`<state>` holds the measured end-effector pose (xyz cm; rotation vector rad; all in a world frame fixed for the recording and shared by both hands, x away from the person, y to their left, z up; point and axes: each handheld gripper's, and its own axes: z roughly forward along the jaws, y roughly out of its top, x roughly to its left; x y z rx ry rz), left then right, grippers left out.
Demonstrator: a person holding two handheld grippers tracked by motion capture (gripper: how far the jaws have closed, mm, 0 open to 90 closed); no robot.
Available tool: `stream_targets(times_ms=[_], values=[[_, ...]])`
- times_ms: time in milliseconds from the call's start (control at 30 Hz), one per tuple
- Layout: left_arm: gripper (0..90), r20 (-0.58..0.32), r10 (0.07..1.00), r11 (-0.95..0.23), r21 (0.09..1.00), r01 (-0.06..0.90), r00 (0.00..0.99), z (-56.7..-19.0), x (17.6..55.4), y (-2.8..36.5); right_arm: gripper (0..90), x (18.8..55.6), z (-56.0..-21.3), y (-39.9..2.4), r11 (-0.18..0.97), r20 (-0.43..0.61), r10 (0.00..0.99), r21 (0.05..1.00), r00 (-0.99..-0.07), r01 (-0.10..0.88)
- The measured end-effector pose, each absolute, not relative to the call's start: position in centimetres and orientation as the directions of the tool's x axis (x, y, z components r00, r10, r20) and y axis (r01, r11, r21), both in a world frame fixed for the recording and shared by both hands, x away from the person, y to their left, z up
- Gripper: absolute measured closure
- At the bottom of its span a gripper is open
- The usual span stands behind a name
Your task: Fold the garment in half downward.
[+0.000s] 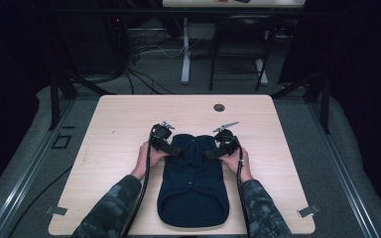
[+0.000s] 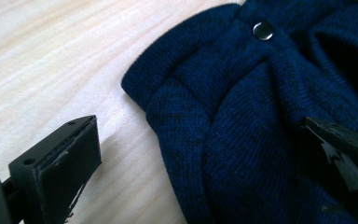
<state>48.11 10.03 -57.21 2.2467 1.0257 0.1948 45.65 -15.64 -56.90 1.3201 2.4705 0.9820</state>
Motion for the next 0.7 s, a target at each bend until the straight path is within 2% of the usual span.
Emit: stream_targets(times_ms=[133, 300, 500, 700], values=[[0.8, -0.117, 0.715, -0.497, 0.607, 0.62, 0.689, -57.5, 48.2, 9.9, 0.0, 46.0, -57.1, -15.0, 0.437, 0.114, 0.786, 0.593, -0.608, 0.676], [3.0, -0.078, 0.713, -0.529, 0.593, 0.608, 0.697, -57.5, 48.0, 9.5, 1.9, 46.2, -57.6, -14.6, 0.44, 0.087, 0.797, 0.595, -0.598, 0.673], [5.9, -0.03, 0.712, -0.549, 0.598, 0.583, 0.701, -57.5, 47.6, 9.1, 12.3, 45.8, -57.5, -14.2, 0.444, 0.053, 0.806, 0.606, -0.59, 0.66], [20.2, -0.019, 0.694, -0.564, 0.608, 0.559, 0.72, -57.3, 47.0, 8.8, 26.4, 45.3, -57.2, -13.9, 0.463, 0.03, 0.799, 0.608, -0.601, 0.645]])
